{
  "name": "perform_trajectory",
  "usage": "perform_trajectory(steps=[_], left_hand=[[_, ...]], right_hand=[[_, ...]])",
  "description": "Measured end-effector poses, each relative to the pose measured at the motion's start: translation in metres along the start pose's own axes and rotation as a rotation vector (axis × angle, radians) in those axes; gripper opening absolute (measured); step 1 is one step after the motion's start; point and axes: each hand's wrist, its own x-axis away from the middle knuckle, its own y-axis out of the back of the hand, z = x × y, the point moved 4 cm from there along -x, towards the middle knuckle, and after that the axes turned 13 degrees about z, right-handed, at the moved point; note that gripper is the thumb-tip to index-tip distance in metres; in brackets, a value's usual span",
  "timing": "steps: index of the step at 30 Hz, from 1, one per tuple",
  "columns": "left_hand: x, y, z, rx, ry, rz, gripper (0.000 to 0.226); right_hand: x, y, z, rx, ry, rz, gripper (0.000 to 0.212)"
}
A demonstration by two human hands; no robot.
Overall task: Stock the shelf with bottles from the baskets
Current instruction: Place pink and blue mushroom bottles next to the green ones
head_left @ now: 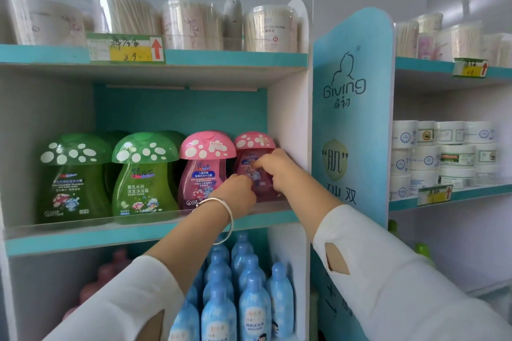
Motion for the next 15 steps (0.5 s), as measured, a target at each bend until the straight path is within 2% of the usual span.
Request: perform_trajectory(steps=[5,7,11,15], left_hand=[[-0.003,-0.004,-0.001,-0.018,0.016,0.035,0.034],[-0.002,-0.004,-0.001,-0.013,0.037,0.050,0.034],[0.001,-0.003,-0.002,-0.003,0.057,0.065,0.032],[0.002,-0.005,-0.004,0.059,0.066,0.073,0.032]], right_hand=[[0.004,0.003,-0.006,-0.152,0.042,0.029,0.050],[0.006,0.001,-0.006,-0.120,0.027,0.039,0.054],[-0.007,0.001,-0.013,0.050,-0.016,0.092,0.077],[0.002,0.001,-0.010,0.140,-0.039,0.098,0.077]])
